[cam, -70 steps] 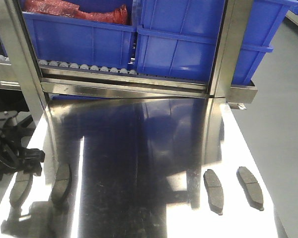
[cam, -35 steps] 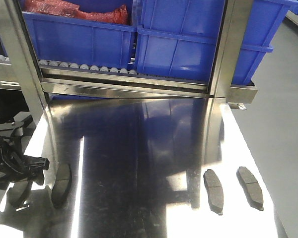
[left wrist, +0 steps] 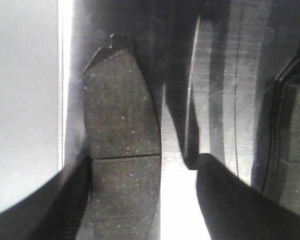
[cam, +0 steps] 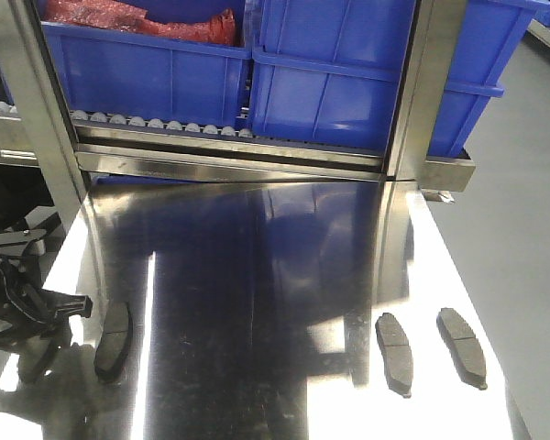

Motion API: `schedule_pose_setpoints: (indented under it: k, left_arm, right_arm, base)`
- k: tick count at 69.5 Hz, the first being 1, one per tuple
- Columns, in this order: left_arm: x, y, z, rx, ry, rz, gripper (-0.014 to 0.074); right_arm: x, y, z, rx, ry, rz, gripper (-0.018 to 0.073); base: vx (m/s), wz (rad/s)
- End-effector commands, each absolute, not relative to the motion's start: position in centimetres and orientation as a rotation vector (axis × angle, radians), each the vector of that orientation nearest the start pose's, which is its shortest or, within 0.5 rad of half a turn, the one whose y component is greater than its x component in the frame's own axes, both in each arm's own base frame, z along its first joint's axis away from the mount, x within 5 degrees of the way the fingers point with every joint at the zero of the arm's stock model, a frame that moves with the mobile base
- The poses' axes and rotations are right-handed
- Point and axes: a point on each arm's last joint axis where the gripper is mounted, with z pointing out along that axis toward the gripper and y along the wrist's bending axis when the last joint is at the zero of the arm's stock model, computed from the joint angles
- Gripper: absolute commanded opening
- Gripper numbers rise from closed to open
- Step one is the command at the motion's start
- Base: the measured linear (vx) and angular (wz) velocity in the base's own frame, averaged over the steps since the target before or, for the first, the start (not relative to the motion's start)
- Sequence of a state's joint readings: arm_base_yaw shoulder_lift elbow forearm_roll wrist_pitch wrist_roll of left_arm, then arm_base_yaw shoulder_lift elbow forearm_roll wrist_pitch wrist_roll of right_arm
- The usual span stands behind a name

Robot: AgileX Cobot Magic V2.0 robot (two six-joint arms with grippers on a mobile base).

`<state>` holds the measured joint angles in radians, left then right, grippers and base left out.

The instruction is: Move and align brake pads A on conveyor

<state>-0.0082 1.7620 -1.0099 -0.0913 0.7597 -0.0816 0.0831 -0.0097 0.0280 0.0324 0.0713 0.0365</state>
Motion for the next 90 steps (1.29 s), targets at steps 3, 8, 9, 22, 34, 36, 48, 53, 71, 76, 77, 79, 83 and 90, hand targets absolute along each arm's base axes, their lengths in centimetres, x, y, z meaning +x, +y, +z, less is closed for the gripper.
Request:
schedule_pose_setpoints:
  k: [3,8,9,22,34,36,48,53,71,76,77,79,83,90]
  left_arm:
    - [32.1,-1.1,18.5,-0.208,2.909,-0.132,0.0339]
    - [32.1,-1.1,18.5,-0.208,2.909,-0.132,0.0297]
    - [32.1,-1.1,18.5,-0.208,2.909,-0.132,0.0288]
    - [32.1,-1.1,18.5,-0.208,2.909,-0.132,0.0188]
    - [32.1,-1.1,18.5,-0.19,2.907,-0.13,0.017]
    - [32.1,-1.1,18.6,-0.178,2.905,-0.129,0.017]
    - [31.7,-1.1,19.9,-0.127,2.862,-0.125,0.0171]
    - [31.3,-1.1,20.6,-0.125,2.83,-0.124,0.0171]
    - [27.8,-0.9,22.4,-0.063,2.717,-0.109,0.0171]
    - [26.4,-0.9,23.0,-0.039,2.692,-0.104,0.0173]
    - [26.1,-0.9,23.3,-0.038,2.681,-0.104,0.0173]
    - [25.6,-0.9,23.4,-0.034,2.677,-0.103,0.0174]
    - [24.5,-0.9,24.1,-0.033,2.647,-0.103,0.0174]
    - [22.4,-0.9,24.9,-0.031,2.599,-0.105,0.0174]
  right_arm:
    - [5.6,0.4,20.3,-0.013,1.499,0.11,-0.0003]
    - [5.6,0.4,20.3,-0.013,1.499,0.11,-0.0003]
    - [5.6,0.4,20.3,-0.013,1.499,0.11,-0.0003]
    - [5.6,0.4,20.3,-0.013,1.499,0.11,-0.0003]
    - [5.6,0.4,20.3,-0.013,1.499,0.11,-0.0003]
    - [5.6,0.4,20.3,-0.013,1.499,0.11,-0.0003]
    - [5.6,0.4,20.3,-0.013,1.499,0.11,-0.0003]
    - [5.6,0.4,20.3,-0.013,1.499,0.11,-0.0003]
    - [5.6,0.4,20.3,-0.013,1.499,0.11,-0.0003]
    - [5.6,0.4,20.3,-0.013,1.499,0.11,-0.0003]
    - [5.6,0.4,20.3,-0.013,1.499,0.11,-0.0003]
    - [5.6,0.4,20.3,-0.013,1.499,0.11,-0.0003]
    - [5.6,0.4,20.3,-0.013,1.499,0.11,-0.0003]
    - [5.6,0.4,20.3,-0.013,1.499,0.11,-0.0003]
  base:
    - [0.0,0.0]
    - [0.0,0.0]
    - [0.0,0.0]
    - [0.0,0.0]
    - [0.0,0.0]
    - [0.0,0.0]
    - [0.0,0.0]
    - [0.0,0.0]
    - [0.0,0.0]
    - [0.0,0.0]
    - [0.0,0.0]
    - [0.0,0.0]
    - [0.0,0.0]
    - [0.0,0.0]
